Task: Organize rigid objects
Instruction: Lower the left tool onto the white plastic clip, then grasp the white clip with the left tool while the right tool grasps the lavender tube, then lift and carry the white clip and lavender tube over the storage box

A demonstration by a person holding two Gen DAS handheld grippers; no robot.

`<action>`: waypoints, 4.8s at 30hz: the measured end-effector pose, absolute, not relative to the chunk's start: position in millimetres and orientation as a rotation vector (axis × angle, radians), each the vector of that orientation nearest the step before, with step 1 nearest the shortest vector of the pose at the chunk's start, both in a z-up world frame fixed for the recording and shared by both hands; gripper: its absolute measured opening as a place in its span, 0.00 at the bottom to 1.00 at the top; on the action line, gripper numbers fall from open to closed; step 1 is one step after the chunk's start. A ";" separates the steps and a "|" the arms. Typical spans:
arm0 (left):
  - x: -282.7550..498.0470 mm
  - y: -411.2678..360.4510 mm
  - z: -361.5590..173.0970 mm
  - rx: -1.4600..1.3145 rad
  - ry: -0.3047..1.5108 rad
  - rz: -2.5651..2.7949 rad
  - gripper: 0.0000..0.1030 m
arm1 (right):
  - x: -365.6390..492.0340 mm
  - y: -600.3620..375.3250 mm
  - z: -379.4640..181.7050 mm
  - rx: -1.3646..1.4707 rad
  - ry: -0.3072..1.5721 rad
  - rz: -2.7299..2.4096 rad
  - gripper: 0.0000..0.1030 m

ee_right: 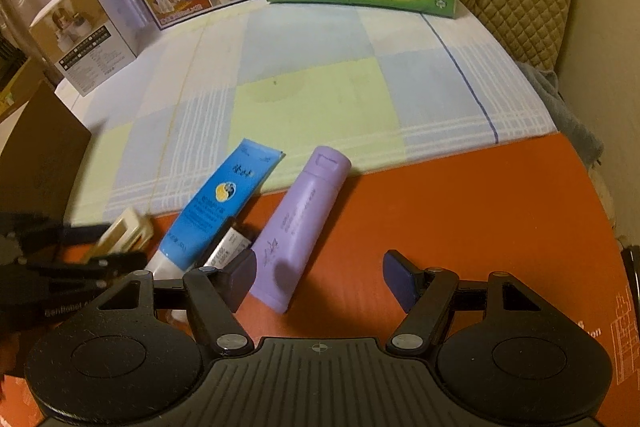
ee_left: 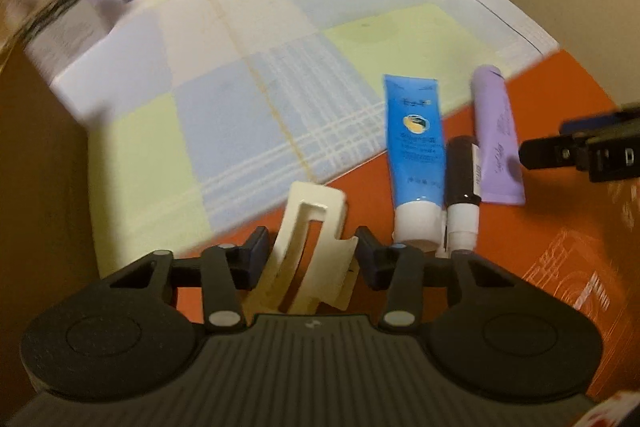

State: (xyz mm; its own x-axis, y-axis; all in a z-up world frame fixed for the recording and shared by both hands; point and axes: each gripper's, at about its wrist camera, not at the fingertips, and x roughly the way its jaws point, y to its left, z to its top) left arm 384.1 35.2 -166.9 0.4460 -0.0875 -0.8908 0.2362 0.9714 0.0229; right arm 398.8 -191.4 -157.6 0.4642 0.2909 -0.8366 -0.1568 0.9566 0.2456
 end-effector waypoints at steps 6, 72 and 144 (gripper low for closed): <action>370.7 46.2 -165.0 -0.002 1.108 -0.016 0.38 | 403.4 -188.7 -157.1 0.127 1.036 0.291 0.65; 297.0 49.7 -162.0 -0.066 1.131 0.037 0.35 | 327.6 -166.0 -186.4 -0.209 1.007 0.457 0.30; 192.3 234.4 -9.2 -0.114 0.814 0.153 0.35 | 273.0 51.2 -39.4 0.150 0.875 0.903 0.29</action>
State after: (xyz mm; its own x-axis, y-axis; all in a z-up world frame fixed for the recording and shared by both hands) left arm 192.3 234.4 -9.2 0.6764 0.0923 -0.7307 -0.1796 0.9828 -0.0421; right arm 273.0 51.2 -39.4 0.3091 0.7375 -0.6004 -0.6232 0.6340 0.4579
